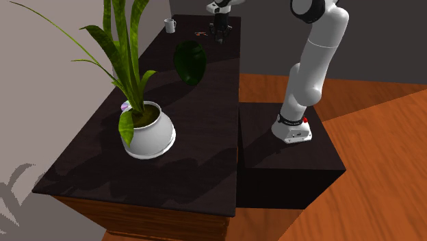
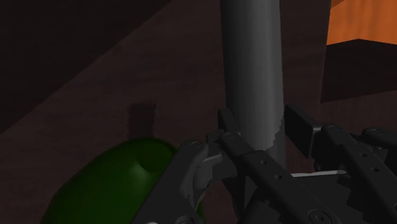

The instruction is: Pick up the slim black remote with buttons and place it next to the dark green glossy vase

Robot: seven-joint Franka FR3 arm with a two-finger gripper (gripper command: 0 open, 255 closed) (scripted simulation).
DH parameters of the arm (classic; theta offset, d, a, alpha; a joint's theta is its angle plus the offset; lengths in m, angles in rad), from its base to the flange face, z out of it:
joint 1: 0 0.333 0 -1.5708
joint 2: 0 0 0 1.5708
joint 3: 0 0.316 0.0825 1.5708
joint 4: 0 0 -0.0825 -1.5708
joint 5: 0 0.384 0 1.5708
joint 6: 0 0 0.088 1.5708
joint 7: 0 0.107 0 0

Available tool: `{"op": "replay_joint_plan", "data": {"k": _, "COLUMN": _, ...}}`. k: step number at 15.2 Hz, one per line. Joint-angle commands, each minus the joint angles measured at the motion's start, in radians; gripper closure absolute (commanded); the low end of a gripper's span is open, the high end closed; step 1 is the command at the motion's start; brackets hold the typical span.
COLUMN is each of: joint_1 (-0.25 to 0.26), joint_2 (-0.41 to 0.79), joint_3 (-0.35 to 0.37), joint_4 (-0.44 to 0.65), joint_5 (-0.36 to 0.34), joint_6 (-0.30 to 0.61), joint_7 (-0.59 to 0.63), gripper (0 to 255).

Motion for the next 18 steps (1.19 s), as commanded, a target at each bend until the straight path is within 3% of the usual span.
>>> {"op": "replay_joint_plan", "data": {"k": 1, "joint_1": 0.000, "joint_2": 0.001, "joint_3": 0.000, "joint_4": -0.027, "joint_5": 0.002, "joint_6": 0.028, "joint_7": -0.003, "gripper": 255}}
{"op": "replay_joint_plan", "data": {"k": 18, "joint_1": -0.010, "joint_2": 0.090, "joint_3": -0.004, "joint_4": -0.179, "joint_5": 0.080, "joint_6": 0.243, "joint_7": -0.066, "gripper": 255}}
